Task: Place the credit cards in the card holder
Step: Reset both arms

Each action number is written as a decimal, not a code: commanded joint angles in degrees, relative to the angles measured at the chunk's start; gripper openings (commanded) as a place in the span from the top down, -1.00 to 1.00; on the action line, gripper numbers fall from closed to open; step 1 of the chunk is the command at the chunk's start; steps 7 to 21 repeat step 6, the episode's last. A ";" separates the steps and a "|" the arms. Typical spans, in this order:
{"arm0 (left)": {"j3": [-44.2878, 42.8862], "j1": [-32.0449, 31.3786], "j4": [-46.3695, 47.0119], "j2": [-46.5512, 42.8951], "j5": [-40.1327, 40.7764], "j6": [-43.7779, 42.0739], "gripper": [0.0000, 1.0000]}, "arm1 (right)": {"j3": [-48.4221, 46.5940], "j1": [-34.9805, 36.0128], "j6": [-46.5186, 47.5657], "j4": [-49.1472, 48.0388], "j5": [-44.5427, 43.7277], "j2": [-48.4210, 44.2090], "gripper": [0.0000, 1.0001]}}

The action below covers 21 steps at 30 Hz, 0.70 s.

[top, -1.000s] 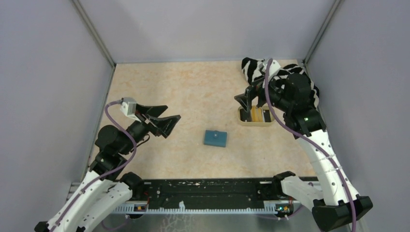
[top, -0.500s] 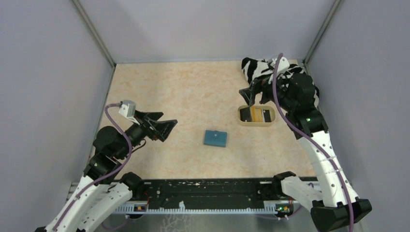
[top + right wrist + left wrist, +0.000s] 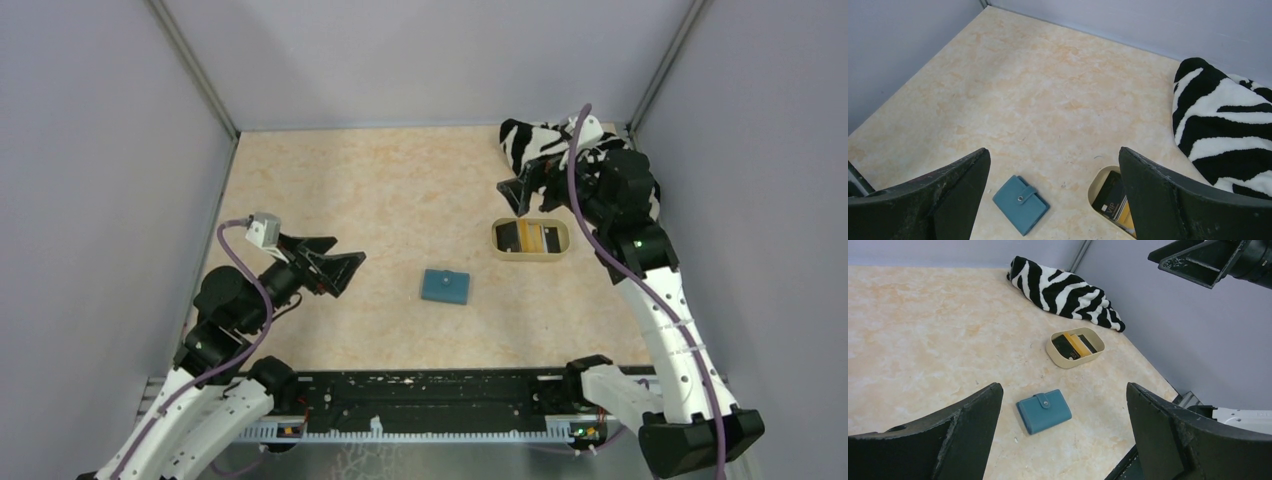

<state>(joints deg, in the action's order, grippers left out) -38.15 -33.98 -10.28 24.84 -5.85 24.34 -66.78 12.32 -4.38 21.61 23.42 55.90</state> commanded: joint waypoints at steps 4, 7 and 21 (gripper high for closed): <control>-0.40 0.16 1.07 1.38 5.17 -3.00 -0.98 | 0.15 -1.15 -0.90 -4.32 0.56 1.48 -0.97; -0.17 0.19 2.68 3.28 5.28 -3.75 -0.98 | 0.56 -1.22 -0.81 -4.76 0.54 1.69 -0.97; -0.17 0.19 2.68 3.28 5.28 -3.75 -0.98 | 0.56 -1.22 -0.81 -4.76 0.54 1.69 -0.97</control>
